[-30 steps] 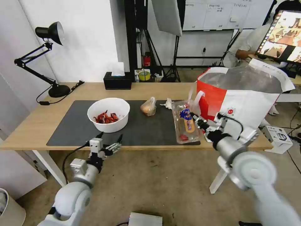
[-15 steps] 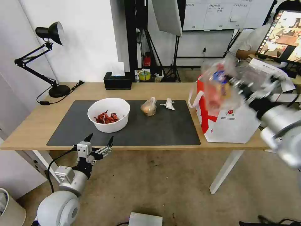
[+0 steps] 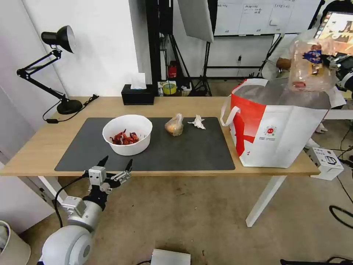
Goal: Pick up the trash from the table and place it into the takeout bag.
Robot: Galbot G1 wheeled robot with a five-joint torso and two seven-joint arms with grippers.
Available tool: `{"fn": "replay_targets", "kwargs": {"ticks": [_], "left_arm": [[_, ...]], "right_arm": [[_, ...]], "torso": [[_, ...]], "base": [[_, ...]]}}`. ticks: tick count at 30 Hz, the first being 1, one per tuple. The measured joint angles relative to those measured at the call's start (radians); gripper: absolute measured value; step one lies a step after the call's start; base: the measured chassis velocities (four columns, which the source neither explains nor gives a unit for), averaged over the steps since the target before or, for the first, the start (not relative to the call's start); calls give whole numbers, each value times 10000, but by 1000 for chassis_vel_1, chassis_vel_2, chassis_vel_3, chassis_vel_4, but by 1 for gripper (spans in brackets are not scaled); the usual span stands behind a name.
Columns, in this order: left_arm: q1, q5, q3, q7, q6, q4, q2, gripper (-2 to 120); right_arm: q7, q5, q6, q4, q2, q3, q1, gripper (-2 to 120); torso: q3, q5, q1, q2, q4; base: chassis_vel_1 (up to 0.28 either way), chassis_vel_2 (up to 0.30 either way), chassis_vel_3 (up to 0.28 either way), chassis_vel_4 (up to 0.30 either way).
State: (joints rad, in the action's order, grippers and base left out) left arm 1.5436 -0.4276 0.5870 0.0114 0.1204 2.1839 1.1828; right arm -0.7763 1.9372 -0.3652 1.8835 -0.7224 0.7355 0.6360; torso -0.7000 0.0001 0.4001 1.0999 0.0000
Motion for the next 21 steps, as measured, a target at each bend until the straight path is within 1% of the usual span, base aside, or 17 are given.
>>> {"fn": "replay_targets", "kwargs": {"ticks": [2,3,4,5,7,8,11,12,14,21], "left_arm": [[-3,-14,-6,3,-5,35,21,100],[-3,-14,-6,3,-5,35,21,100],[-4,-15,-16,6,-5,37,40,100],[-5,-16,-25,6,-5,38,51,100],[-15,-8,-86,8,-9,20,105,100],[-15,-8,-86,8,-9,20,105,100],[-9,19,-186,7,-10,-6,222,100],[-9,19,-186,7,-10,-6,222,100],[32,45,-235,4,-10,-6,284,100],[29,45,-174,-5,-10,-4,298,100]], "right_arm": [[-720,336,-12,-316,22,-246,-464,0],[-720,336,-12,-316,22,-246,-464,0],[-1095,508,-12,-475,18,-389,-752,0],[-1247,558,-6,-547,7,-465,-880,0],[-1833,721,89,-1137,-132,-1011,-1645,0],[-1833,721,89,-1137,-132,-1011,-1645,0],[-2208,732,59,-1758,-360,-1529,-2239,0],[-2208,732,59,-1758,-360,-1529,-2239,0],[-2446,688,-108,-2161,-601,-1842,-2520,0],[-2775,533,-507,-2483,-1082,-2240,-2686,0]], "torso": [[0,1,0,0,-1],[0,1,0,0,-1],[0,1,0,0,0],[0,-1,0,0,-1],[0,-2,0,1,2],[0,-2,0,1,2],[0,-1,0,0,0],[0,-1,0,0,0],[0,-1,0,0,0],[0,-1,0,0,1]], "base": [[0,0,0,0],[0,0,0,0],[0,0,0,0],[0,0,0,0],[0,0,0,0],[0,0,0,0],[0,0,0,0],[0,0,0,0],[0,0,0,0],[0,0,0,0]]}}
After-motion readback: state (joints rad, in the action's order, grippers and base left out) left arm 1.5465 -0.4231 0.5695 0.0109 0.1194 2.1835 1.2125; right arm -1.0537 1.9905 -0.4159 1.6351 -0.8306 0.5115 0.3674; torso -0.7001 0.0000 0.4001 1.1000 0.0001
